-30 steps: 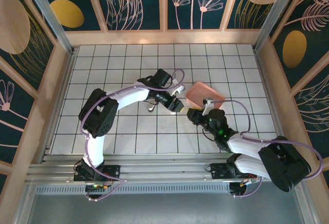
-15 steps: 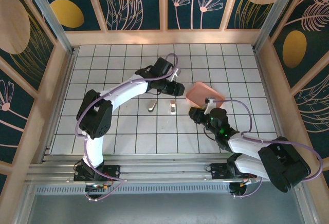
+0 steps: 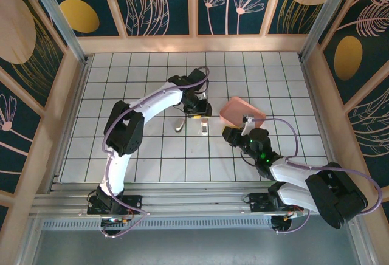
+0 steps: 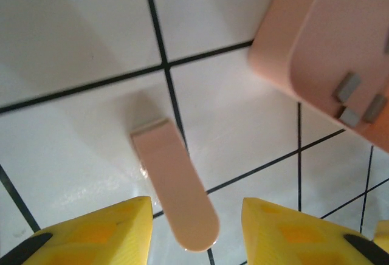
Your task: Load the staples into the stapler
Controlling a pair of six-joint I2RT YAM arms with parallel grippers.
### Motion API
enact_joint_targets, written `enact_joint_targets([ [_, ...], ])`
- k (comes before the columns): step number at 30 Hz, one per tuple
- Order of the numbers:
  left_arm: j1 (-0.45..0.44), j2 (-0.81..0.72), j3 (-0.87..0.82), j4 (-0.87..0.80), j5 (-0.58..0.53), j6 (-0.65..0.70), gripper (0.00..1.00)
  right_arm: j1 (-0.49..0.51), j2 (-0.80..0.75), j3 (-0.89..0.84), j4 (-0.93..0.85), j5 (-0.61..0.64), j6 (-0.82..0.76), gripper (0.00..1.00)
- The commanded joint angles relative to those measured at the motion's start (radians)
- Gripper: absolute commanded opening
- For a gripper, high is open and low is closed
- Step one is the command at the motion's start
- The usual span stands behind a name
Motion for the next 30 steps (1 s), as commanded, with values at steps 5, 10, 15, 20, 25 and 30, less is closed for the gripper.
enact_joint_targets([
  [5,0.005,0.010,-0.018,-0.082,0.029,-0.043,0.41,-0.008,-0.008,-0.026,0.066,-0.021,-0.021,0.31],
  [10,0.006,0.023,-0.038,-0.064,0.033,-0.033,0.38,-0.037,-0.032,-0.039,0.063,-0.015,-0.021,0.31],
  [15,0.005,0.044,-0.028,-0.058,0.032,-0.016,0.35,-0.038,-0.054,-0.050,0.052,-0.008,-0.015,0.31],
  [20,0.004,0.038,-0.063,-0.047,0.019,0.002,0.35,-0.038,-0.073,-0.052,0.030,-0.006,-0.014,0.31],
  [25,0.003,0.030,-0.102,-0.008,0.010,0.012,0.36,-0.038,-0.075,-0.051,0.026,-0.005,-0.011,0.31],
  [30,0.000,0.043,-0.114,0.008,0.005,0.028,0.36,-0.038,-0.075,-0.053,0.016,-0.002,-0.005,0.31],
])
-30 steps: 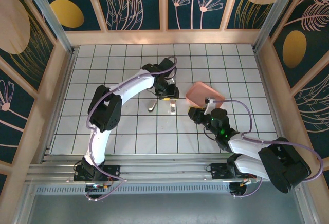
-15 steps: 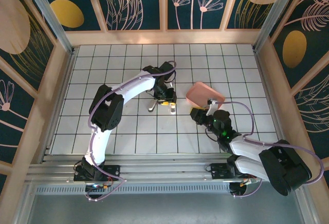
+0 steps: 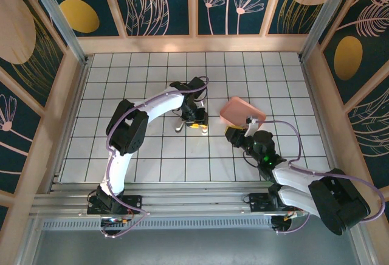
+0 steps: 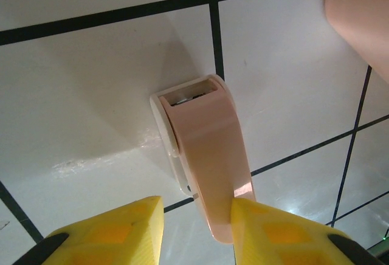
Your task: Load the staples into the stapler
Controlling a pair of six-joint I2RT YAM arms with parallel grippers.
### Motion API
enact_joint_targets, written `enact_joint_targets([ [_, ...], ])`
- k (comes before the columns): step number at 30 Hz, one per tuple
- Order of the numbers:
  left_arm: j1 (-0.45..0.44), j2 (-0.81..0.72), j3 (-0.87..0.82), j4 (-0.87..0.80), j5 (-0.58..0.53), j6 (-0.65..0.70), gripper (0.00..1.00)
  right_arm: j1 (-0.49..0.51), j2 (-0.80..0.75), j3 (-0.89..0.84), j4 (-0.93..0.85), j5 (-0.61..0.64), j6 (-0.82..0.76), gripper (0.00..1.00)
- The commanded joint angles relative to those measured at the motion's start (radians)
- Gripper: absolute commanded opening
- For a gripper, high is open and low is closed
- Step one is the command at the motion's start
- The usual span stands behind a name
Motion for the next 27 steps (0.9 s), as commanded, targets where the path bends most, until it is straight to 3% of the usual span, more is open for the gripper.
enact_joint_targets([
  [1,0.000,0.020,-0.030,-0.003,-0.031,0.031,0.36,-0.006,-0.013,-0.012,-0.001,0.010,-0.002,0.31],
  [13,-0.014,0.026,-0.134,0.025,-0.100,0.064,0.34,-0.007,-0.025,-0.016,-0.019,0.018,0.004,0.31],
  [18,-0.016,0.016,-0.105,0.023,-0.125,0.073,0.34,-0.007,-0.034,-0.015,-0.025,0.020,0.000,0.31],
  [27,-0.016,-0.111,0.013,0.088,-0.230,0.112,0.54,-0.006,-0.054,0.036,-0.078,0.018,-0.026,0.31],
])
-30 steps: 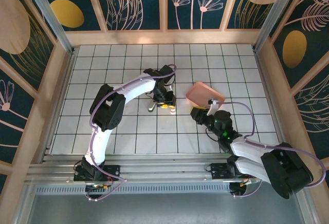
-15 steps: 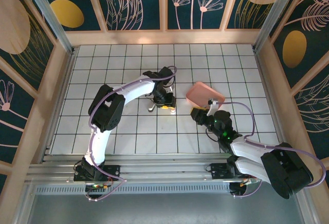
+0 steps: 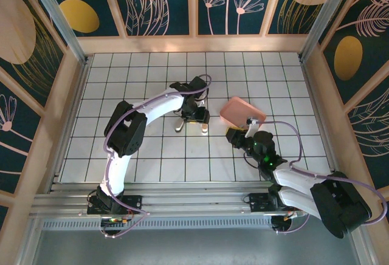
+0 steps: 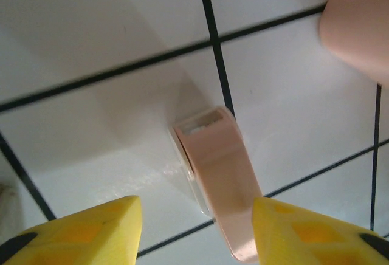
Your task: Load the staples into the stapler
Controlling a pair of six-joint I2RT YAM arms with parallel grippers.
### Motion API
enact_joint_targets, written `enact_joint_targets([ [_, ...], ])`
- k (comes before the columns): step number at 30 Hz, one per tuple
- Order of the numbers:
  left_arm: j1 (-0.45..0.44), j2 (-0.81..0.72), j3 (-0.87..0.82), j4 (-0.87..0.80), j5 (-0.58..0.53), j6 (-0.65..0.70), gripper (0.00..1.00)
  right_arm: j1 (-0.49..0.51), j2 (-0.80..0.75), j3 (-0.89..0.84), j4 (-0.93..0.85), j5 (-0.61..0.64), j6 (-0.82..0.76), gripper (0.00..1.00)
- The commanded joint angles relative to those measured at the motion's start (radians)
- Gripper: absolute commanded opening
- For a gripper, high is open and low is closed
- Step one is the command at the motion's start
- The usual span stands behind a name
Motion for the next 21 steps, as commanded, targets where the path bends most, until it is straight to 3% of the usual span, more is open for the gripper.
enact_joint_targets([
  [1,0.002,-0.094,0.031,0.042,-0.098,0.042,0.56,-0.006,-0.024,0.047,-0.037,0.016,-0.032,0.31],
  [6,0.011,-0.240,-0.045,0.145,-0.241,0.127,0.69,-0.007,-0.034,0.098,-0.091,0.069,-0.092,0.32],
  [8,0.037,-0.344,-0.142,0.240,-0.309,0.156,0.73,-0.010,-0.025,0.124,-0.105,0.115,-0.144,0.35],
  [10,0.076,-0.470,-0.271,0.372,-0.365,0.186,0.83,-0.026,-0.008,0.157,-0.119,0.153,-0.199,0.39],
  [11,0.100,-0.539,-0.348,0.452,-0.399,0.203,0.98,-0.040,0.005,0.170,-0.119,0.170,-0.230,0.42],
  [13,0.154,-0.666,-0.497,0.604,-0.468,0.230,0.99,-0.085,0.042,0.192,-0.116,0.195,-0.266,0.50],
  [15,0.194,-0.790,-0.658,0.782,-0.576,0.269,0.99,-0.158,0.091,0.214,-0.100,0.205,-0.277,0.66],
  [16,0.205,-0.856,-0.763,0.891,-0.644,0.311,0.99,-0.203,0.123,0.226,-0.091,0.197,-0.287,0.75],
  [17,0.210,-0.915,-0.860,1.013,-0.715,0.359,0.99,-0.240,0.155,0.236,-0.072,0.185,-0.308,0.98],
  [19,0.219,-0.999,-1.022,1.221,-0.840,0.429,0.99,-0.333,0.217,0.248,-0.024,0.148,-0.259,0.99],
  [21,0.235,-1.052,-1.135,1.358,-0.892,0.520,0.99,-0.440,0.268,0.247,0.060,-0.004,-0.210,0.99],
])
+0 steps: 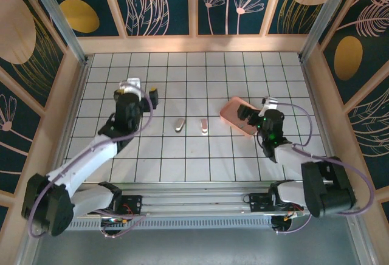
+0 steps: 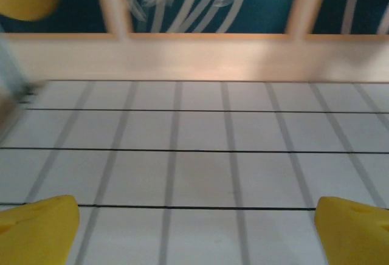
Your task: Load the staples into the stapler
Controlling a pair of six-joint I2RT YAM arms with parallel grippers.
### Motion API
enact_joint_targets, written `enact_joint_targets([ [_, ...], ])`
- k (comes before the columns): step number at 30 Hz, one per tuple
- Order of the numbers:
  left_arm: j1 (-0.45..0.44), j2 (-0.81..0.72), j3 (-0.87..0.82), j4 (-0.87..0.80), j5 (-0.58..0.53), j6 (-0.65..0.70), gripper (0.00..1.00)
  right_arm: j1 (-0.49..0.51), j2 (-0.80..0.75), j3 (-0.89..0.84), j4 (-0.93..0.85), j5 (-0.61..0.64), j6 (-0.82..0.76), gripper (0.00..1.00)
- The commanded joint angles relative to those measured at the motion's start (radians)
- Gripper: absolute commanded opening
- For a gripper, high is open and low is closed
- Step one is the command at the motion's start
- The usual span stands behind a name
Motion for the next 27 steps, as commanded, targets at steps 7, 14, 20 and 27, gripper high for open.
enact_joint_targets([
  [7,0.098,0.013,-0.356,0.660,-0.148,0.239,0.99,-0.185,0.044,-0.004,0.282,-0.138,0.009,0.99],
  [14,0.161,0.311,-0.523,1.167,-0.074,0.309,0.99,-0.194,0.070,0.024,0.262,0.013,-0.205,0.99],
  [20,0.258,0.382,-0.606,1.377,-0.013,0.190,0.99,-0.199,0.122,0.053,0.245,0.047,-0.296,0.99],
  [27,0.421,0.422,-0.453,1.097,0.134,0.029,0.99,-0.204,0.264,-0.116,0.624,0.030,-0.290,0.99],
])
